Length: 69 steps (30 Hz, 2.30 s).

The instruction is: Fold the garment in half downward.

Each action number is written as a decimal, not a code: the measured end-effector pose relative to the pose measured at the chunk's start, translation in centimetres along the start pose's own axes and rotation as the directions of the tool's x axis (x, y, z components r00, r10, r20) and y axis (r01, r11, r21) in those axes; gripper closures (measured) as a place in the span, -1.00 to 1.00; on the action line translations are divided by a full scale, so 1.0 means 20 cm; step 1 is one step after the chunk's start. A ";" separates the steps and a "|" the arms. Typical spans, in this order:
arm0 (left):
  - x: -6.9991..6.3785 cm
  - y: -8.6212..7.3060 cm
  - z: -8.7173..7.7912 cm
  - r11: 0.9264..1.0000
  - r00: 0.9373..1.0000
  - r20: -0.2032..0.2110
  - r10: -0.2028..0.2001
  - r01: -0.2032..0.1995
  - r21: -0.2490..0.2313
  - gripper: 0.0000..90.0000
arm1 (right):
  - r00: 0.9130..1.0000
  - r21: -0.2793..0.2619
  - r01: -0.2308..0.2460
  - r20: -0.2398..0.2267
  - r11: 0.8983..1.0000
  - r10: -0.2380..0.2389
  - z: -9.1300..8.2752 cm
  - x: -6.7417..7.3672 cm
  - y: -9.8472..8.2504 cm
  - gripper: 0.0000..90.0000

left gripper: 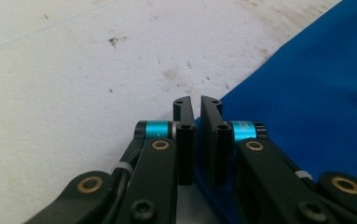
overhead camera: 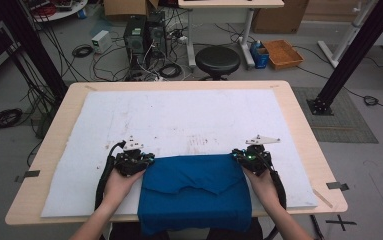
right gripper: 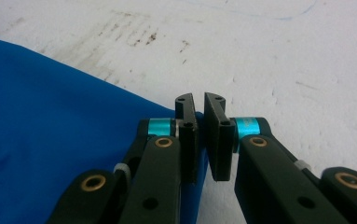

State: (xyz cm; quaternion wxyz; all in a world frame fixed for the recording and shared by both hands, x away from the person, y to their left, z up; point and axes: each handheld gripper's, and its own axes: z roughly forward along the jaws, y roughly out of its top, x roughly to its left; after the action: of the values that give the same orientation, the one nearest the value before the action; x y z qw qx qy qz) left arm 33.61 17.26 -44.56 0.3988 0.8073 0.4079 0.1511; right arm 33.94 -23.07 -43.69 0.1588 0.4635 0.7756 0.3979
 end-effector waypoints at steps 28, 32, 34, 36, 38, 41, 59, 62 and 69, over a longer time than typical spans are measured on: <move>0.35 0.36 0.25 0.996 0.994 -0.074 0.077 -0.080 -0.034 0.89 | 1.000 -0.058 0.024 0.016 0.998 -0.023 0.33 -0.28 0.39 0.89; 0.37 0.35 0.27 0.996 0.993 -0.089 0.078 -0.081 -0.034 0.80 | 0.999 -0.046 0.028 0.035 0.999 -0.027 0.34 -0.27 0.40 0.87; 0.37 0.35 0.25 0.998 0.994 -0.100 0.053 -0.055 -0.023 0.52 | 0.998 -0.042 0.044 0.043 0.998 -0.042 0.34 -0.26 0.39 0.78; 0.37 0.34 0.22 0.999 0.994 -0.105 0.022 -0.024 -0.022 0.41 | 0.998 -0.047 0.046 0.052 0.998 -0.043 0.32 -0.25 0.39 0.71; 0.37 0.32 0.17 0.999 0.995 -0.103 -0.010 0.006 -0.039 0.34 | 0.997 -0.062 0.046 0.058 0.997 -0.043 0.29 -0.24 0.37 0.62; 0.32 0.27 0.11 0.998 0.994 -0.100 -0.046 0.042 -0.039 0.35 | 0.997 -0.070 0.050 0.061 0.996 -0.046 0.24 -0.22 0.35 0.56; 0.25 0.12 0.04 0.957 0.958 0.019 -0.285 0.284 0.051 0.52 | 0.998 -0.061 0.007 0.057 0.998 -0.003 0.06 -0.19 0.21 0.48; 0.25 0.13 0.03 0.948 0.947 0.050 -0.317 0.316 0.030 0.57 | 0.998 -0.062 0.003 0.057 0.998 0.000 0.06 -0.19 0.21 0.48; 0.25 0.13 0.04 0.940 0.939 0.058 -0.339 0.336 0.061 0.60 | 0.999 -0.058 0.005 0.053 0.998 -0.002 0.07 -0.20 0.20 0.48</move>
State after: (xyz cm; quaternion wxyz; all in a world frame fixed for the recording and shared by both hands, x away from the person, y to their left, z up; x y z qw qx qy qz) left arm 38.62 19.83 -43.50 0.4120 0.7398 0.5303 0.0428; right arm 39.21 -24.68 -42.06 0.1933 0.4677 0.7600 0.4077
